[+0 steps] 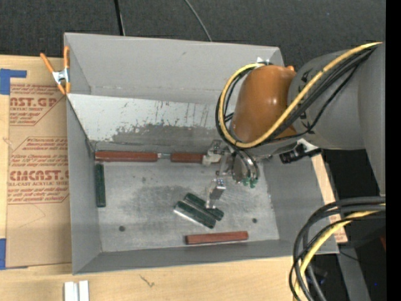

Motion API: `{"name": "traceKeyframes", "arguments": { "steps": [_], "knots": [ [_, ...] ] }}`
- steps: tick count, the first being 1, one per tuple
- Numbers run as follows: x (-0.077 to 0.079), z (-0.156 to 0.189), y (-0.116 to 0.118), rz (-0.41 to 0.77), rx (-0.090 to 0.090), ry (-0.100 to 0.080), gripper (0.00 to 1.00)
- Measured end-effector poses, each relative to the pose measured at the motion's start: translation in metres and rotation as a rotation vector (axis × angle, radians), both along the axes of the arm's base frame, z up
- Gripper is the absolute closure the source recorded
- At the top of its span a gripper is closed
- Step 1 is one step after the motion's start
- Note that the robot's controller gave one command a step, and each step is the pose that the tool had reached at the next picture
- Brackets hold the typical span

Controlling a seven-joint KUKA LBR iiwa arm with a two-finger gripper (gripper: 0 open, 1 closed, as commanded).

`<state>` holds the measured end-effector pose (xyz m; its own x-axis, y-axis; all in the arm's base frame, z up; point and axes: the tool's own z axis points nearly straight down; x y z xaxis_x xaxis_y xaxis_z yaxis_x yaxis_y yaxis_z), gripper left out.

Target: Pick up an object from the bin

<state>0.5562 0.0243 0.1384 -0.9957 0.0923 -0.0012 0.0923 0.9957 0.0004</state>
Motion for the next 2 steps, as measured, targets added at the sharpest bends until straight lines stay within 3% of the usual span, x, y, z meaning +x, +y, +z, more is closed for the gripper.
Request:
{"name": "traceKeyframes", "arguments": {
  "steps": [1, 2],
  "knots": [
    [0.0009, -0.0628, 0.0032, -0.103, 0.0, 0.01, 0.0],
    [0.0002, -0.057, 0.0029, -0.102, 0.0, -0.001, 1.0]
  ]
}}
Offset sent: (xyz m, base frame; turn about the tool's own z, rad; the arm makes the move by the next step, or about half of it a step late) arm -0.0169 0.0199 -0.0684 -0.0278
